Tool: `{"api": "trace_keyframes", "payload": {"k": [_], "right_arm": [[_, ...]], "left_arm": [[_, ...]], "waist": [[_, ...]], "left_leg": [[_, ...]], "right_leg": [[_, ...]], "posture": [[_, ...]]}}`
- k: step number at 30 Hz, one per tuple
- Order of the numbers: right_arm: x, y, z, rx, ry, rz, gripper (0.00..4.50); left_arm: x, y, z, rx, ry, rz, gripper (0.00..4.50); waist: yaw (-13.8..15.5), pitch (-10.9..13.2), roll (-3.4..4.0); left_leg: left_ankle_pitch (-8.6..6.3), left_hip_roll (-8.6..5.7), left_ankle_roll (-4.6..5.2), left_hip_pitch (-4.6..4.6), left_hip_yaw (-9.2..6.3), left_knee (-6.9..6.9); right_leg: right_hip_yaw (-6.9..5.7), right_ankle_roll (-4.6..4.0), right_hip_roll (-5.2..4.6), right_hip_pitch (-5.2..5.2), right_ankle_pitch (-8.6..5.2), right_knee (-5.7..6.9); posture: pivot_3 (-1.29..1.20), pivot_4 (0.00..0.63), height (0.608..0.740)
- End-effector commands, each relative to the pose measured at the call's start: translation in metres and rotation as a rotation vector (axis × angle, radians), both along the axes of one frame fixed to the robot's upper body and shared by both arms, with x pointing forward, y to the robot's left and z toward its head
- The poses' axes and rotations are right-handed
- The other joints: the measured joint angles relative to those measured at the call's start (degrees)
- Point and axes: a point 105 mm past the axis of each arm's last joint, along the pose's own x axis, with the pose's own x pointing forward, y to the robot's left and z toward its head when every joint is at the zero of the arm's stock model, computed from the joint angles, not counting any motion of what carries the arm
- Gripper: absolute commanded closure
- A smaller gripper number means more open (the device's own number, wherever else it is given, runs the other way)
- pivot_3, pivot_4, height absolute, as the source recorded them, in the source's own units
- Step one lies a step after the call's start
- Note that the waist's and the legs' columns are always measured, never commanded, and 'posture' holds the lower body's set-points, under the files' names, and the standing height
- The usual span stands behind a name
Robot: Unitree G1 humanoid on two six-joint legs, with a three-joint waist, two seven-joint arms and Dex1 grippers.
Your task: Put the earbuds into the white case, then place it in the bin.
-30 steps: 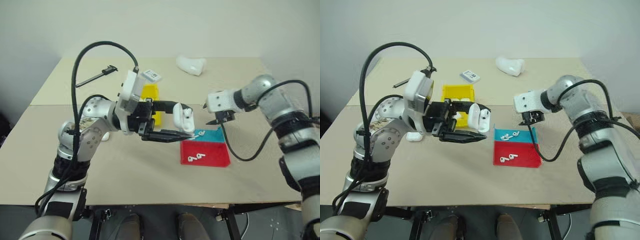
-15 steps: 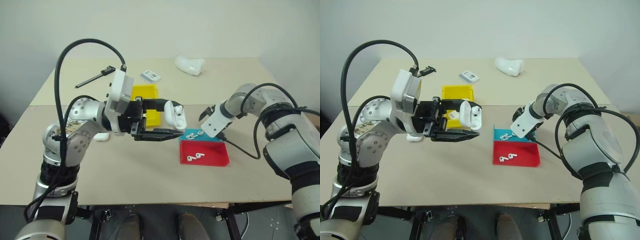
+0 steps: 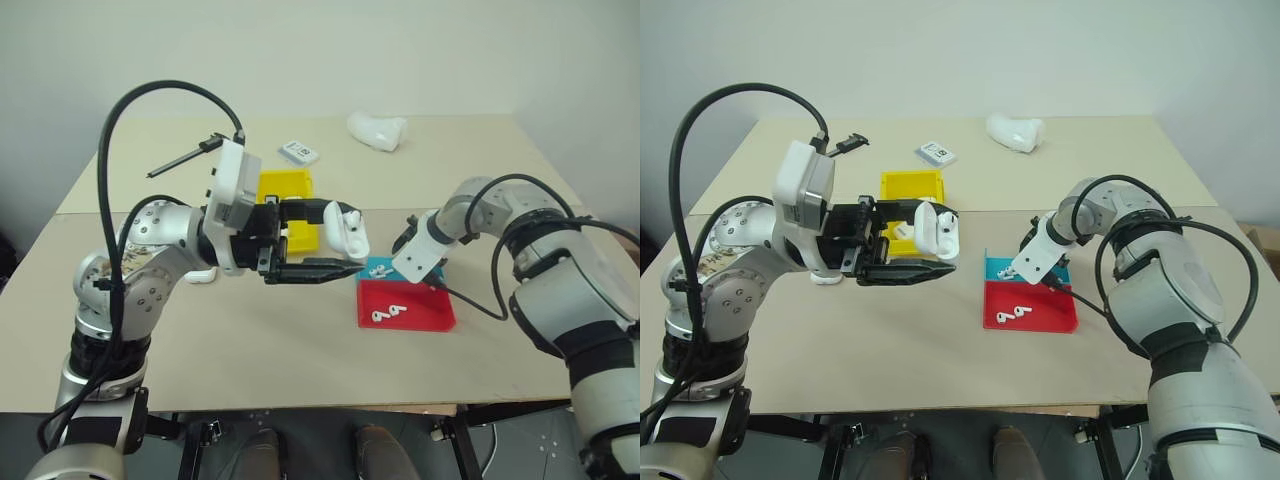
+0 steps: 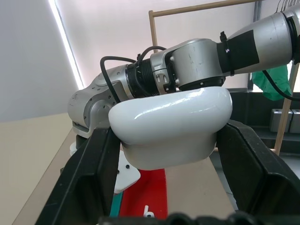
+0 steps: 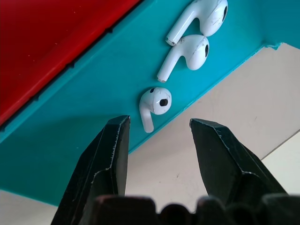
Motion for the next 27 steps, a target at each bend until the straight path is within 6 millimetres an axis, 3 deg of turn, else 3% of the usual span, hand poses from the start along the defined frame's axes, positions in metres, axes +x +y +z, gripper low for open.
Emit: {"api": "trace_keyframes", "payload": {"k": [1, 27], "right_arm": [[0.002, 0.006, 0.009, 0.038, -0.012, 0.002, 2.01], [-0.001, 0.009, -0.006, 0.069, 0.028, -0.026, 2.01]], "left_arm": [[-0.007, 0.002, 0.008, -0.021, -0.039, -0.006, 1.62], [-0.011, 0.003, 0.006, -0.022, -0.039, 0.012, 1.62]], "waist": [[0.0, 0.0, 0.00], [-0.1, 0.0, 0.00]], "left_leg": [[0.00, 0.00, 0.00, 0.00, 0.00, 0.00], [0.00, 0.00, -0.01, 0.12, 0.01, -0.02]], "right_leg": [[0.00, 0.00, 0.00, 0.00, 0.00, 0.00], [0.04, -0.03, 0.00, 0.06, -0.02, 0.05]], "posture": [[0.00, 0.150, 0.740], [0.00, 0.150, 0.740]]}}
